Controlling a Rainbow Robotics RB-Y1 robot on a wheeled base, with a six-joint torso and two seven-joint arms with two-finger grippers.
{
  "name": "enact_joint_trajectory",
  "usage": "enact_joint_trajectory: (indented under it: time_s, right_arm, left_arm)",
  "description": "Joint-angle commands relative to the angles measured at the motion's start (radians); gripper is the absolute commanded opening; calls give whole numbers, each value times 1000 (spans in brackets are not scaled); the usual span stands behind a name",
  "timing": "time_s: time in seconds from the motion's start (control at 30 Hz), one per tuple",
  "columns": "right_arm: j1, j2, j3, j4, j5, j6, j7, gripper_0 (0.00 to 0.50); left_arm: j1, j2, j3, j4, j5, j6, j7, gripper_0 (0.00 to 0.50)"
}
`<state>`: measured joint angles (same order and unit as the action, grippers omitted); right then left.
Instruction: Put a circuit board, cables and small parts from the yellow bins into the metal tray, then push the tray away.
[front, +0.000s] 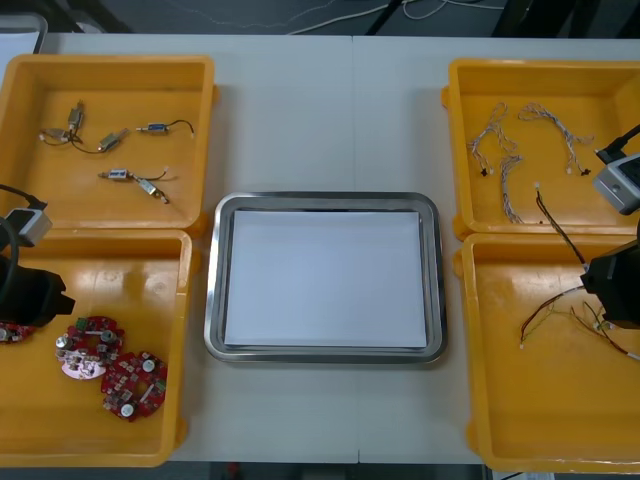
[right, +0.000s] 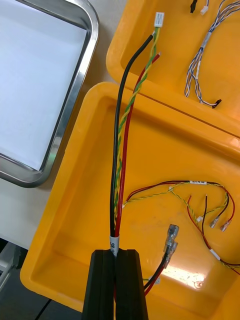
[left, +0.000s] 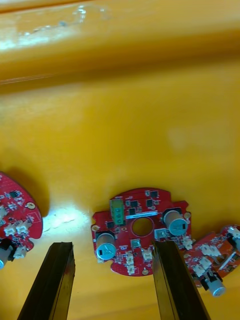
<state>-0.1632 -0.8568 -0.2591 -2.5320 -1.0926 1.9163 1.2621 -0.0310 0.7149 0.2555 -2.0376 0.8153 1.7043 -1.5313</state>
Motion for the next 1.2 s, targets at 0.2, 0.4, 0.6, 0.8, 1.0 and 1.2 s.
enact_joint_trajectory:
  time_s: [0.2, 0.4, 0.6, 0.8, 1.0, 1.2]
  right_arm:
    - [10, -56, 12, -16, 3, 4, 20, 0]
    - [20, -62, 12, -16, 13, 4, 20, 0]
    - [25, -62, 12, -16, 23, 4, 28, 0]
    - [28, -62, 12, -16, 22, 4, 26, 0]
    - [28, -62, 12, -16, 22, 4, 26, 0]
    - [28, -62, 12, -16, 22, 4, 26, 0]
  left_arm:
    - [-26, 44, -22, 16, -73, 8, 152, 459]
    - [-26, 15, -38, 16, -108, -2, 160, 460]
    - [-26, -29, -41, 16, -139, -3, 154, 458]
    - [-26, -60, -64, 10, -163, -14, 149, 457]
    - [-26, -83, -78, 10, -179, -35, 131, 458]
    - [-26, -107, -78, 10, -196, -37, 109, 456]
